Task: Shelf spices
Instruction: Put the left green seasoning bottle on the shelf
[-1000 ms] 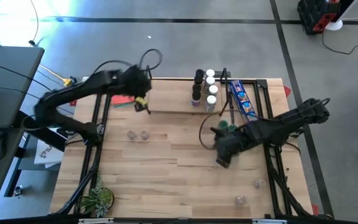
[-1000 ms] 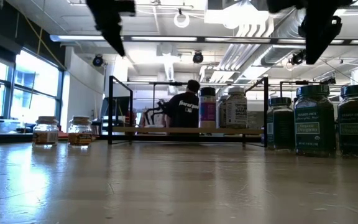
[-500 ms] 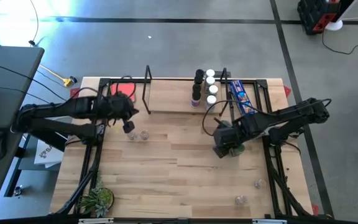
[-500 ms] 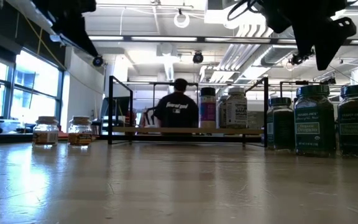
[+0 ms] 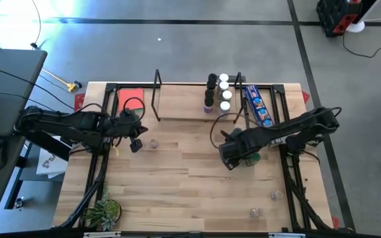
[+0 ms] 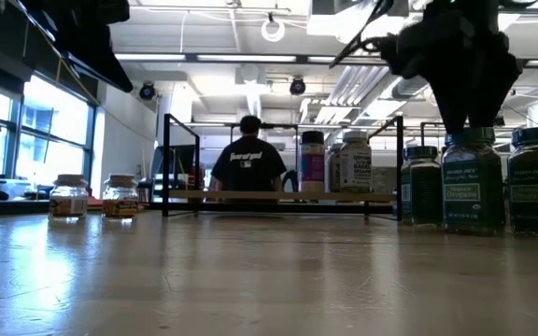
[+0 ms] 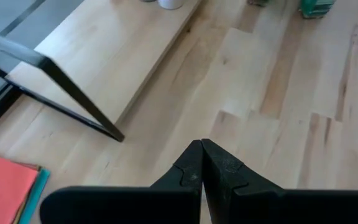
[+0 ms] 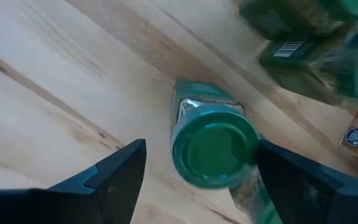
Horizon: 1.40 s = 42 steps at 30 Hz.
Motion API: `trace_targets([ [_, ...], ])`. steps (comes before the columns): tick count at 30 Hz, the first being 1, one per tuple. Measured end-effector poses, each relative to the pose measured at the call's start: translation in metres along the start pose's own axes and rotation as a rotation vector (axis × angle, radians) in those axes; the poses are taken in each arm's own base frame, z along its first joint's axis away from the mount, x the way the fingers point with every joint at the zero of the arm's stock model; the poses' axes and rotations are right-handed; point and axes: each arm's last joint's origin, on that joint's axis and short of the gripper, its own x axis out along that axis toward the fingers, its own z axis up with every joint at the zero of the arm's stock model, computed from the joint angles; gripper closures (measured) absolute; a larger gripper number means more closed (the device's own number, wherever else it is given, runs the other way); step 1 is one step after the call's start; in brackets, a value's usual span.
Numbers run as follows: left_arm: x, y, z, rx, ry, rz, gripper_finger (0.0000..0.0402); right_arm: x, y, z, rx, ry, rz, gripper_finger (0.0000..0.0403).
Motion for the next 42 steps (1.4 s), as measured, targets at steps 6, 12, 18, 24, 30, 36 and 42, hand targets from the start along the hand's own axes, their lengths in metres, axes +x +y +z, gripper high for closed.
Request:
trace_targets([
  [6, -0.002, -0.006, 0.0, -0.004, -0.018, -0.029, 0.0402, 0.017, 0.012, 0.004, -0.049, 0.031, -0.005, 0.0121],
  [12, -0.005, -0.011, 0.0, -0.005, -0.044, -0.035, 0.0402, 0.019, 0.013, 0.005, -0.071, 0.033, -0.005, 0.019],
  [18, -0.006, -0.013, -0.001, 0.017, -0.049, -0.041, 0.0402, 0.015, 0.027, 0.012, -0.231, -0.043, 0.134, 0.0213],
  [24, -0.005, -0.019, -0.002, 0.061, -0.048, -0.06, 0.0401, 0.005, 0.061, 0.04, -0.588, -0.229, 0.298, 0.0213],
  [30, 0.008, -0.033, -0.002, 0.116, -0.01, -0.082, 0.0402, 0.006, 0.101, 0.075, -0.885, -0.169, 0.165, 0.0213],
  [36, 0.027, -0.053, -0.009, 0.18, 0.073, -0.101, 0.0402, 0.01, 0.131, 0.094, -1.13, -0.089, 0.084, 0.0213],
  [42, 0.052, -0.082, -0.025, 0.242, 0.052, -0.201, 0.0402, 0.01, 0.144, 0.102, -1.201, -0.111, 0.061, 0.0213],
])
